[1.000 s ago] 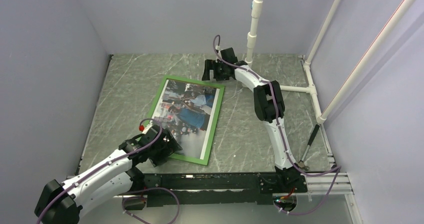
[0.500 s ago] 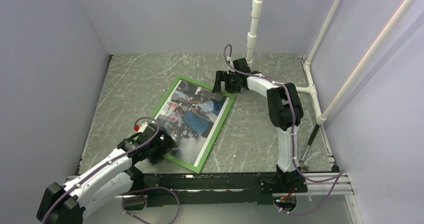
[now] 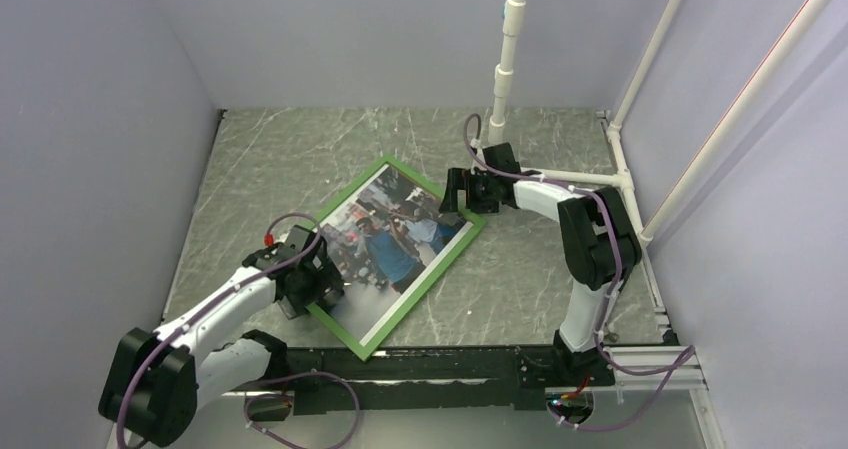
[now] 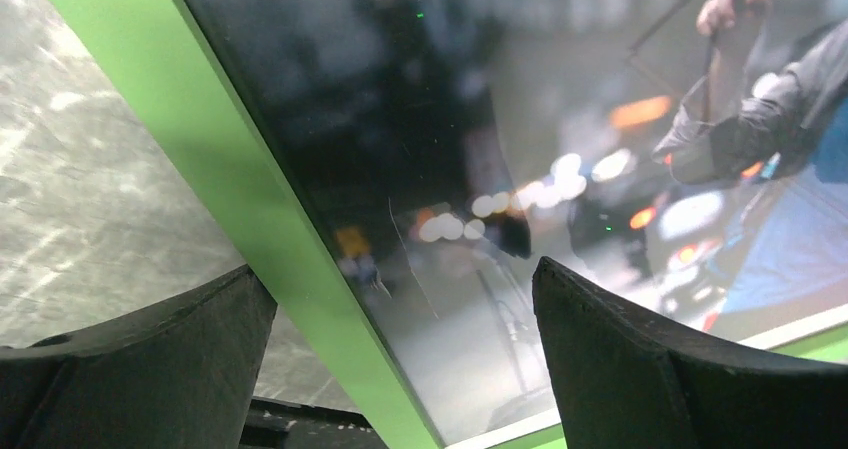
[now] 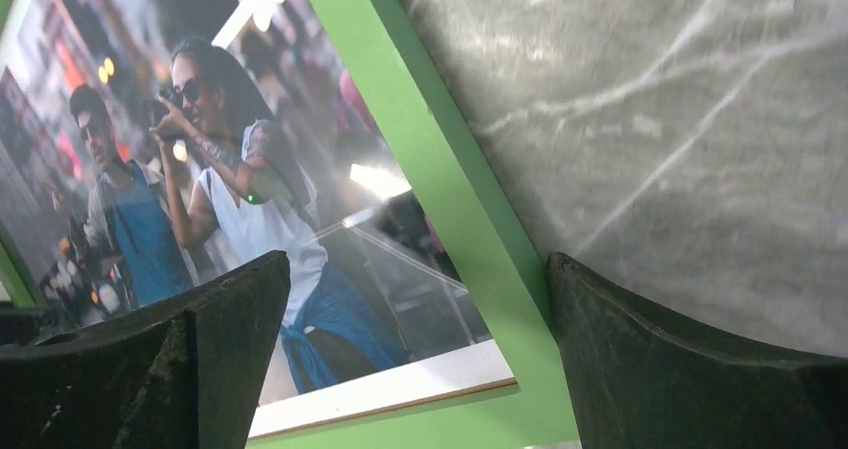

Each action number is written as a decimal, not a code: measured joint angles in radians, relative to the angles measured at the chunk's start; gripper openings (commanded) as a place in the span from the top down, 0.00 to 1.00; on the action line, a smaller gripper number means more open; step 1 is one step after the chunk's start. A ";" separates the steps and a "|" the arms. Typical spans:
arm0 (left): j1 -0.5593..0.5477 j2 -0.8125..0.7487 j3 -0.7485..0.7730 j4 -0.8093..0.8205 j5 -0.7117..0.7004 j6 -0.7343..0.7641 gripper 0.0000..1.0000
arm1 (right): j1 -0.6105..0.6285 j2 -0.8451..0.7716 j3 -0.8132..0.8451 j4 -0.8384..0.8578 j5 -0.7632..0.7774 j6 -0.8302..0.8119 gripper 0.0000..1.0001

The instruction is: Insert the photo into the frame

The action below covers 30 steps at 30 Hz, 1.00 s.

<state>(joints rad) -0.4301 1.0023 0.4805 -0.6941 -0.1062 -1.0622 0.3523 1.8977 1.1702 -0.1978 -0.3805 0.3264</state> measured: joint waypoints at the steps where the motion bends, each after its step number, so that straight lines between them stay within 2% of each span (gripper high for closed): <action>1: 0.008 0.020 0.011 -0.004 -0.002 0.013 0.01 | 0.000 -0.019 -0.029 0.014 0.000 0.002 0.00; 13: 0.067 0.232 0.134 -0.001 -0.015 0.199 0.01 | 0.000 -0.255 -0.331 0.101 0.027 0.043 0.00; 30: 0.086 0.484 0.329 0.039 0.016 0.368 0.01 | -0.002 -0.507 -0.625 0.253 0.140 0.114 0.00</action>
<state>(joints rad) -0.3443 1.4868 0.8097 -0.6548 -0.0898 -0.6945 0.3500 1.3907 0.5453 0.0547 -0.2405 0.4408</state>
